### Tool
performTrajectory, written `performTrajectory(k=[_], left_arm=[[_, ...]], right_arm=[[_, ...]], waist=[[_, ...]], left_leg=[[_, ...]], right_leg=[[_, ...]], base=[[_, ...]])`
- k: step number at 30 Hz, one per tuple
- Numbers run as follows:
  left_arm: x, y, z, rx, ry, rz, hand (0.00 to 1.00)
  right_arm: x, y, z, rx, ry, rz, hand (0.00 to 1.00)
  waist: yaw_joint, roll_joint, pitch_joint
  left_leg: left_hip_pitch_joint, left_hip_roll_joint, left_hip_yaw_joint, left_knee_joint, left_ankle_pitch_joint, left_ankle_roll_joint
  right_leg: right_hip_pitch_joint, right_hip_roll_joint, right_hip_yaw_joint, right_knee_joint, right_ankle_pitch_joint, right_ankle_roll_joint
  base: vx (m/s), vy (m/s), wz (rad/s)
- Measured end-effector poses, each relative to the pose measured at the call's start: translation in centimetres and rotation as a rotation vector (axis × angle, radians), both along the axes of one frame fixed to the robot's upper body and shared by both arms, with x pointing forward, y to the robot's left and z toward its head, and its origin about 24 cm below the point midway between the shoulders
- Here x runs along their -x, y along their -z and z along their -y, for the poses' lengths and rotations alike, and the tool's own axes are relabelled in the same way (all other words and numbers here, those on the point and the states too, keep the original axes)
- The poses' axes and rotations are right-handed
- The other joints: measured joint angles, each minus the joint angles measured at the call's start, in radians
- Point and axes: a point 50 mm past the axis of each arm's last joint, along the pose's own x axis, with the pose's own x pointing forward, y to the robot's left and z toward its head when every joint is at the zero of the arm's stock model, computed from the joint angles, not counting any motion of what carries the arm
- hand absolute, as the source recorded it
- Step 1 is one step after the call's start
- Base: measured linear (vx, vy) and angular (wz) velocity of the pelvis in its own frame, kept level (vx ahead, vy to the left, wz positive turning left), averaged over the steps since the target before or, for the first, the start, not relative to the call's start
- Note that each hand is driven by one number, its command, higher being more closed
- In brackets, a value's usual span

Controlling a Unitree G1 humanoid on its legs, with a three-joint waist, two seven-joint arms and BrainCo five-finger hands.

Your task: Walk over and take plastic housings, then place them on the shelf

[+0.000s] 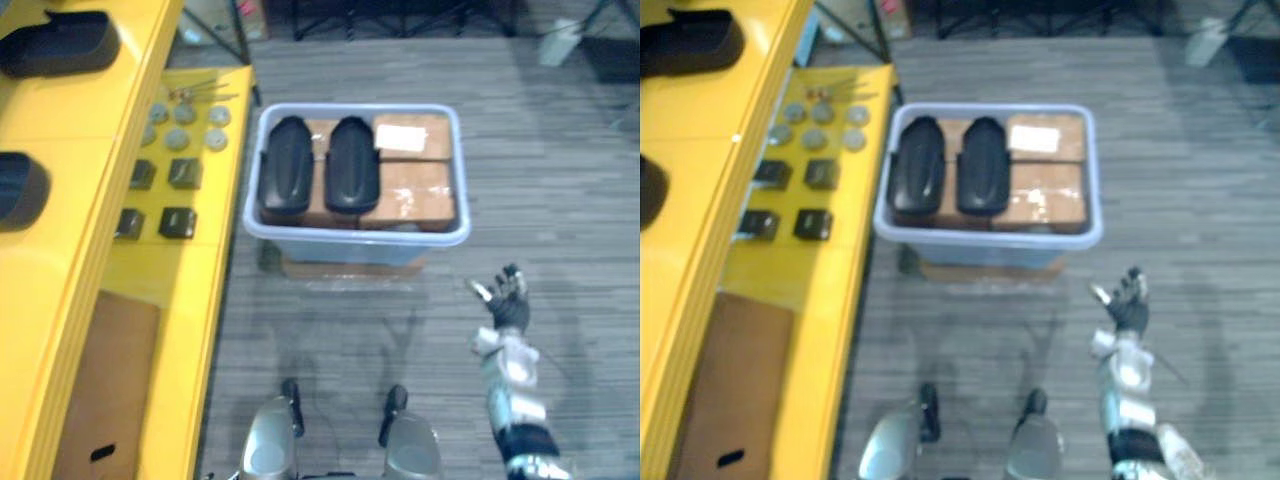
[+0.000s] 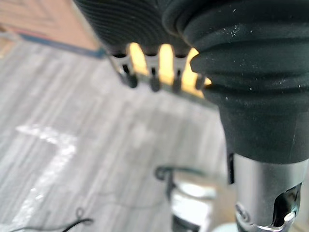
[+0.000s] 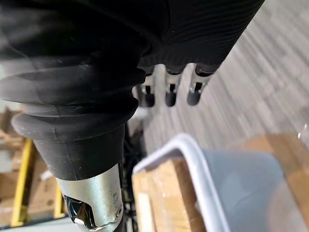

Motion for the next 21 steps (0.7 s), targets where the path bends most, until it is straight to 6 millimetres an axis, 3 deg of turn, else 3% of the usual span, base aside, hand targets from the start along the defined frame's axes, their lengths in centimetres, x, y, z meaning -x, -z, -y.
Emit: performTrajectory(k=[3,6,8,11,21], left_arm=[[-0.3,0.0,0.3,0.032,-0.013,0.025,0.0],[-0.6,-0.1,0.5,0.046,-0.008,0.053,0.0],[-0.8,-0.2,0.8,0.052,0.008,0.064,0.0],[-0.8,-0.1,1.7,0.084,0.021,0.069,0.0],[-2.5,-0.1,3.3,0.162,0.049,0.125,0.0]], right_arm=[[-2.1,-2.7,1.4,0.036,0.018,0.016,0.0],[-3.8,-6.8,3.1,0.084,0.059,0.072,0.0],[-4.8,-10.6,4.8,0.115,0.105,0.12,0.0],[-5.2,-13.9,6.0,0.146,0.162,0.14,0.0],[-4.2,-19.9,9.5,0.154,0.364,0.108,0.0]], waist=[[0.023,0.003,0.007],[0.05,0.011,0.026],[0.055,0.029,0.037],[0.071,0.055,0.06],[0.153,0.122,0.09]], left_leg=[[-0.015,-0.018,-0.038,-0.011,0.016,0.004],[-0.024,-0.033,-0.054,-0.013,0.023,0.01],[-0.058,-0.052,-0.073,-0.013,0.038,0.019],[-0.087,-0.067,-0.084,-0.009,0.046,0.026],[-0.229,-0.099,-0.124,0.041,0.061,0.04]], right_leg=[[0.012,-0.008,-0.035,-0.009,0.004,0.001],[0.011,-0.022,-0.055,-0.002,0.005,0.002],[-0.015,-0.04,-0.076,0.012,0.006,0.003],[-0.039,-0.055,-0.084,0.027,0.008,0.007],[-0.15,-0.092,-0.126,0.086,0.008,0.007]], base=[[-0.03,0.028,0.38],[-0.04,0.03,0.2],[-0.07,0.052,0.33],[-0.05,0.049,0.16],[-0.03,0.041,0.15]])
